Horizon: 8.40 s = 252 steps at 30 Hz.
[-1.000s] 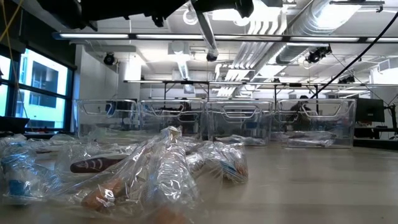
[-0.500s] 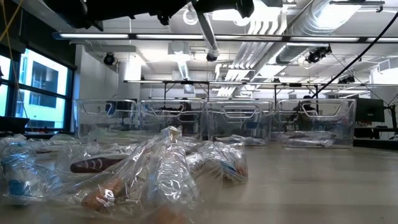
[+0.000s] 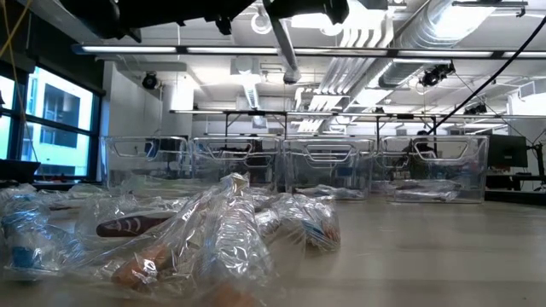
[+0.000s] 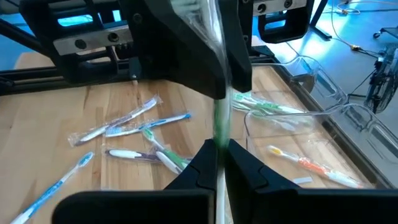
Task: Pick & Place Toothbrushes
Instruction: Put the green toothbrush into the left transparent bin, then put the orange toothbrush into the middle left transparent bin
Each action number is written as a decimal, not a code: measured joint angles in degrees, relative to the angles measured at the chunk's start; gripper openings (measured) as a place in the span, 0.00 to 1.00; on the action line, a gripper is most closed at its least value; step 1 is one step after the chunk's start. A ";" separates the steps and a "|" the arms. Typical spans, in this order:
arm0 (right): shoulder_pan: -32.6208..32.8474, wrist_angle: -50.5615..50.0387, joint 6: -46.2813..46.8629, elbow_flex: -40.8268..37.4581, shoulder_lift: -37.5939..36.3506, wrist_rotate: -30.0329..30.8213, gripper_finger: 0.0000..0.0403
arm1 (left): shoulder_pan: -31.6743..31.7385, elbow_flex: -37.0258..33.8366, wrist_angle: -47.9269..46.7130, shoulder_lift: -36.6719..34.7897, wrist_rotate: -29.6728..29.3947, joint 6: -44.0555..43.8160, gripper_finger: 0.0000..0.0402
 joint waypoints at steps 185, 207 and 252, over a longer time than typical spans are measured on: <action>9.85 -11.29 38.28 20.19 19.51 15.88 0.00 | 14.23 -0.04 -67.28 -35.71 0.87 19.52 0.00; 8.88 -24.64 50.12 20.17 26.77 -15.42 0.00 | 14.23 -0.04 -68.07 -35.70 1.35 18.40 0.00; 8.79 -16.81 89.88 -0.22 27.10 -12.67 0.25 | 14.24 -0.04 -73.81 -35.69 1.09 18.40 0.00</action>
